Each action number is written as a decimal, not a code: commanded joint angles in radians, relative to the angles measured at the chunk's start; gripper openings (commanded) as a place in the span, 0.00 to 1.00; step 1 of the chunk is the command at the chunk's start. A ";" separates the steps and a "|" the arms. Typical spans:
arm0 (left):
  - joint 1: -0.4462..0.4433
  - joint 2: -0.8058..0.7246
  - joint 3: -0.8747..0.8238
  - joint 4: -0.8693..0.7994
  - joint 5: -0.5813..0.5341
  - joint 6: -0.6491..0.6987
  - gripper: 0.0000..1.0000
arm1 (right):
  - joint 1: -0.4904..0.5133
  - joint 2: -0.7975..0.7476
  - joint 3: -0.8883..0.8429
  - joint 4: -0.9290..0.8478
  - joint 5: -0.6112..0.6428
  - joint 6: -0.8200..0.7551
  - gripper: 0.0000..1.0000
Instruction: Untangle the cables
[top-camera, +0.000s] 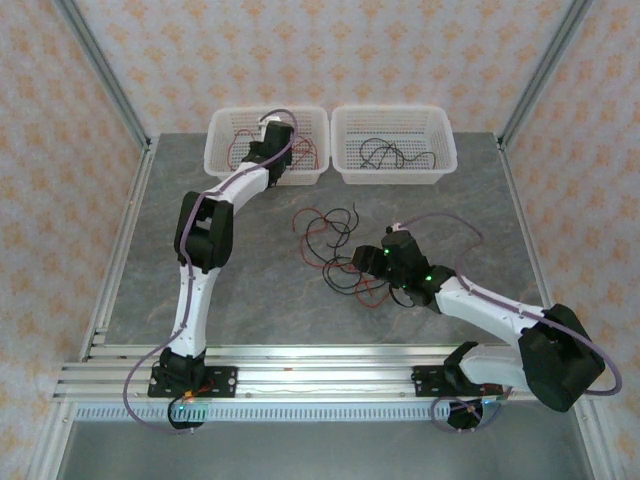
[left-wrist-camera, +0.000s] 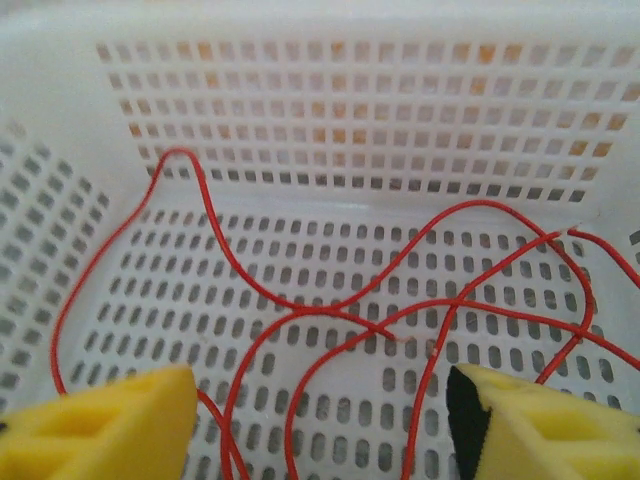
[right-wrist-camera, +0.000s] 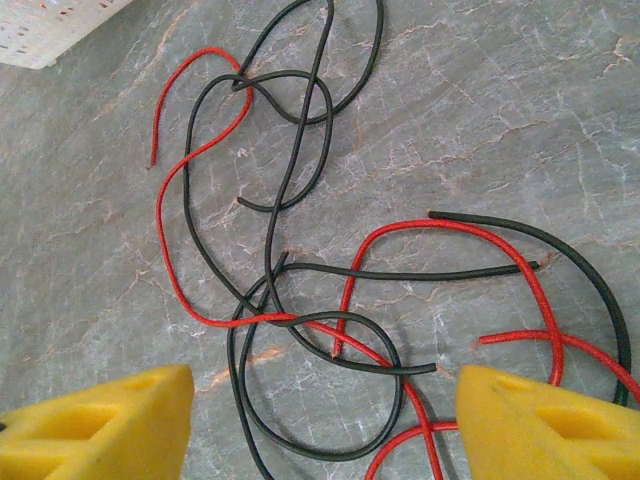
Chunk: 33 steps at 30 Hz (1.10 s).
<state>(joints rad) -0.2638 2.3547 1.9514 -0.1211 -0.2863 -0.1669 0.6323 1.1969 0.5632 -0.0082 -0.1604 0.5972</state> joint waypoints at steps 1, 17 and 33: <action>0.006 -0.085 0.047 -0.037 -0.006 0.013 0.75 | 0.003 -0.011 0.027 -0.016 0.016 -0.006 0.69; 0.006 -0.466 -0.051 -0.041 0.039 0.008 0.96 | 0.003 0.028 0.059 -0.089 0.036 0.040 0.69; -0.005 -0.968 -0.685 0.006 0.222 -0.238 0.93 | 0.003 0.114 0.127 -0.412 0.176 0.067 0.67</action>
<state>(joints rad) -0.2638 1.4502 1.3251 -0.1314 -0.1108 -0.3344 0.6323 1.2987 0.6567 -0.3122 -0.0547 0.6464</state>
